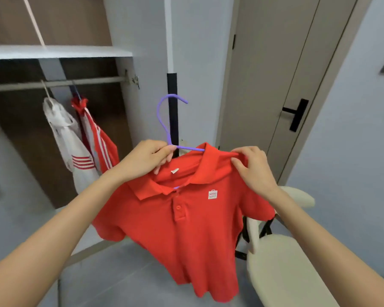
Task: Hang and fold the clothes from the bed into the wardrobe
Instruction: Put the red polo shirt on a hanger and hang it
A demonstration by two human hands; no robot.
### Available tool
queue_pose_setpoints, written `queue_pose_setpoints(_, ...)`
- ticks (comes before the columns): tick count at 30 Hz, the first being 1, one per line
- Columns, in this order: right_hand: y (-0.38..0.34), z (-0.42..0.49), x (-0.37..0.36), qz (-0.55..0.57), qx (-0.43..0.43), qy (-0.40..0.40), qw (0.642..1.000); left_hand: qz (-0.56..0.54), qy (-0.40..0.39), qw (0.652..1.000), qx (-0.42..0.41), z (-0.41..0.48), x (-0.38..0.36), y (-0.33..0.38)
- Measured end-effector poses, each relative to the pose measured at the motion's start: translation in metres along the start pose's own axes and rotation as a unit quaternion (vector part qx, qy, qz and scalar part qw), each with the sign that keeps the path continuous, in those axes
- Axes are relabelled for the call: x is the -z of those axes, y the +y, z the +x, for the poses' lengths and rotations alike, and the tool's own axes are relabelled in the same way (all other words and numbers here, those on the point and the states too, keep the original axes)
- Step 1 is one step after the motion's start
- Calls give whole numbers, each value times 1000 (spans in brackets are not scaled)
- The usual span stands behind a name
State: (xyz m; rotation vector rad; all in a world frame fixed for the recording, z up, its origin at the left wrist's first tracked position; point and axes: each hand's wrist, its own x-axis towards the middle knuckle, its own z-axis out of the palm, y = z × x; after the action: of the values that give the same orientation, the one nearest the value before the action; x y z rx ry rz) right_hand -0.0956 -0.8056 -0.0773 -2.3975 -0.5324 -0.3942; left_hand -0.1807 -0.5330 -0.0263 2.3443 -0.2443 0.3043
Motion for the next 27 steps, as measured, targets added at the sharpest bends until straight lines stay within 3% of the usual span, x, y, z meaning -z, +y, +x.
queue_pose_setpoints(8,-123,-39,-94,110,19,-101,989,-115,41,975,187,-95,46,-76)
queue_pose_setpoints(13,-183,-49,-130,145,-2,-139,980,-337,100,883,311,-138,58,-107)
queue_pose_setpoints(18,-226,-44,-148,146,3,-223,964,-409,132,839,334,-158,76,-125)
queue_pose_setpoints(24,-255,-28,-179,115,34,-404,907,-398,174,841,322,-145,85,-146)
queue_pose_setpoints(27,-253,-13,-196,66,59,-422,902,-386,203,847,303,-124,87,-158)
